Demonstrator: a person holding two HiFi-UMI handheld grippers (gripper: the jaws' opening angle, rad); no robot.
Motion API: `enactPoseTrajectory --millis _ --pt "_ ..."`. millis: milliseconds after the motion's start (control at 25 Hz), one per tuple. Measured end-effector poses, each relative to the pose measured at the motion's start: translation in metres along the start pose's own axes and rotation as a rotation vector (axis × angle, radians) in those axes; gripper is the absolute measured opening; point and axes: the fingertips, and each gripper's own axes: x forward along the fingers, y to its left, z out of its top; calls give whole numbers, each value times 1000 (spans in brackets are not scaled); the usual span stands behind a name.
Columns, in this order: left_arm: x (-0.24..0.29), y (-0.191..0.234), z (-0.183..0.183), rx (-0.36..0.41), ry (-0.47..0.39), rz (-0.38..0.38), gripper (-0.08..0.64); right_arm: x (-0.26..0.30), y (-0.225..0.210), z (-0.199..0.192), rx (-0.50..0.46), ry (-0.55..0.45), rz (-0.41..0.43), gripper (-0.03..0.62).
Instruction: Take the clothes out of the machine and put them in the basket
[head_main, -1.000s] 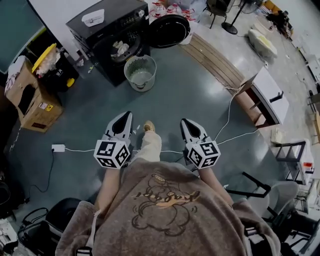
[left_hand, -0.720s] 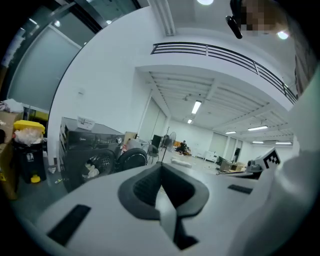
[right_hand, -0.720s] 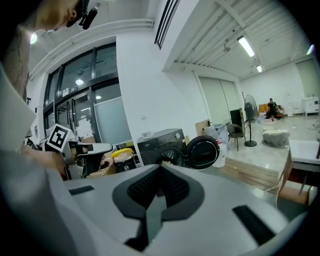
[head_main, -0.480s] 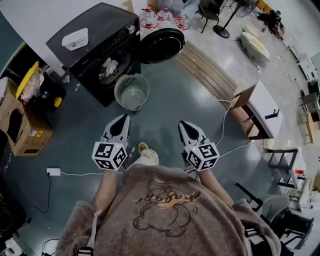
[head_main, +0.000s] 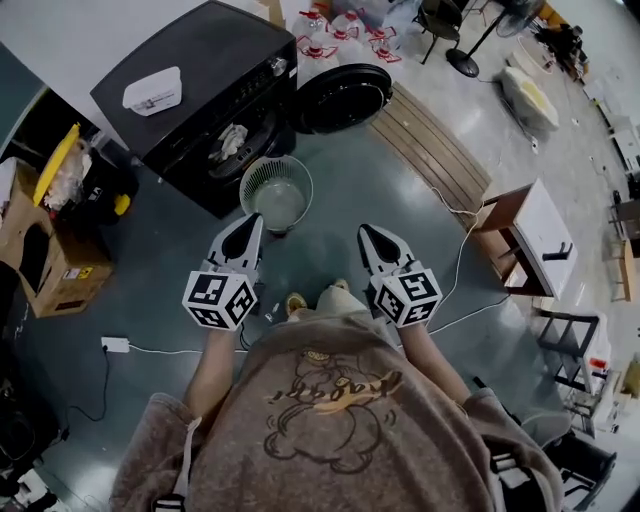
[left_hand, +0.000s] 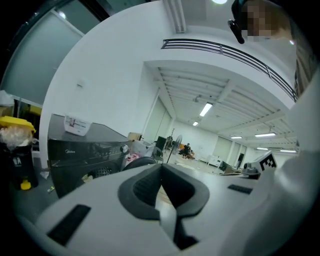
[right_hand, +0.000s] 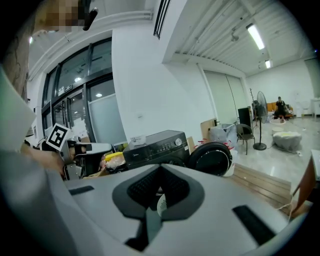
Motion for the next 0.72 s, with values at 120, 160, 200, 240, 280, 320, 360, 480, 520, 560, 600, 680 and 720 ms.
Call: enactPoseTrajectory --millis 120,160,200,240,280,320,360,480,520,560,600,680,720 --pt "17 9 2 -6 5 20 5 24 -10 12 -6 3 29 -5" --pt "23 13 3 -2 8 27 5 32 -14 15 -10 4 40 -5" --pt "29 16 4 1 8 36 5 40 -20 18 -15 5 52 -5" --pt "36 20 6 2 7 48 5 48 -25 21 -22 8 65 -5" --pt "43 24 8 3 5 63 5 56 -32 24 -29 13 78 -5" --pt "50 29 11 2 4 81 5 65 -39 26 -34 20 90 -5" --pt "58 33 13 1 3 99 5 74 -47 29 -37 28 103 -5" --pt "85 41 21 5 -1 137 5 102 -68 42 -47 46 149 -5" --pt "94 44 23 8 -2 148 5 111 -74 45 -51 52 168 -5" --pt "103 46 25 10 -4 159 5 121 -79 48 -54 60 191 -5" --pt "110 50 26 14 -5 170 6 131 -83 51 -58 68 217 -5" --pt "124 59 28 20 -9 195 6 150 -88 55 -71 85 272 -5" --pt "129 64 28 19 -11 207 5 161 -90 56 -77 94 293 -5"
